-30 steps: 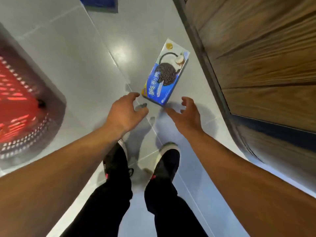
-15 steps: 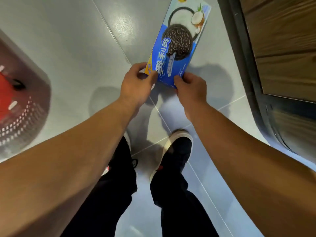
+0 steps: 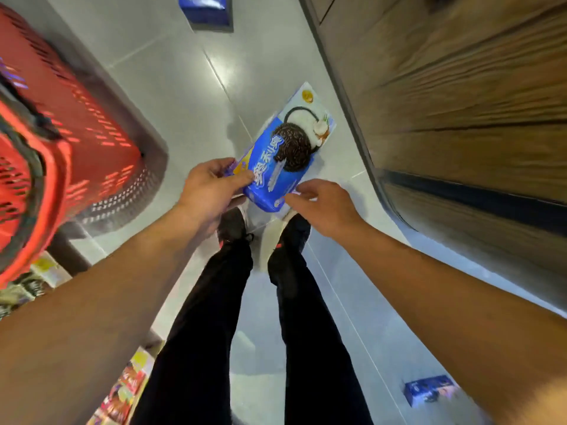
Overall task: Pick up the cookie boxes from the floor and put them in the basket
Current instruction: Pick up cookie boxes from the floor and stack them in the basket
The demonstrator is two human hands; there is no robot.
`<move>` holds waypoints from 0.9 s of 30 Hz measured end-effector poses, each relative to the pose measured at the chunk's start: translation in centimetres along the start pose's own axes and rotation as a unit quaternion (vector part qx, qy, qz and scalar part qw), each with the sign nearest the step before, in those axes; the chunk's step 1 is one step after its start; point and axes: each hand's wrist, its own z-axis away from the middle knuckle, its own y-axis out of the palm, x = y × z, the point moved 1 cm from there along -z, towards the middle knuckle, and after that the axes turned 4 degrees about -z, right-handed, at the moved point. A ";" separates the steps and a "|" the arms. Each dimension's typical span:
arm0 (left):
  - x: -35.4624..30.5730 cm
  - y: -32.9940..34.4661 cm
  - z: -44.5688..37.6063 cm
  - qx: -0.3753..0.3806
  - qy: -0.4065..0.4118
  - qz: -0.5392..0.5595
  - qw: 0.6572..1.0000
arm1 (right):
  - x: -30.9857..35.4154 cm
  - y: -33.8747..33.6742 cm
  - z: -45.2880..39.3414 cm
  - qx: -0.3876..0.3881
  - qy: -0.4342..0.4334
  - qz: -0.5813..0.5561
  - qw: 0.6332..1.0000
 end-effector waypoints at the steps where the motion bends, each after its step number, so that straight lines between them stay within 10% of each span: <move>1: -1.3 -1.0 2.6 0.007 0.014 -0.018 1.000 | 1.3 -1.1 2.3 0.000 -0.006 0.013 1.000; 15: -13.5 -9.0 32.0 -0.038 0.259 -0.418 0.870 | 17.5 -12.3 27.6 -0.116 -0.339 0.286 0.889; 27: -10.6 -7.0 44.4 -0.130 0.368 -0.386 0.836 | 17.2 -15.8 35.4 -0.015 -0.432 0.441 0.786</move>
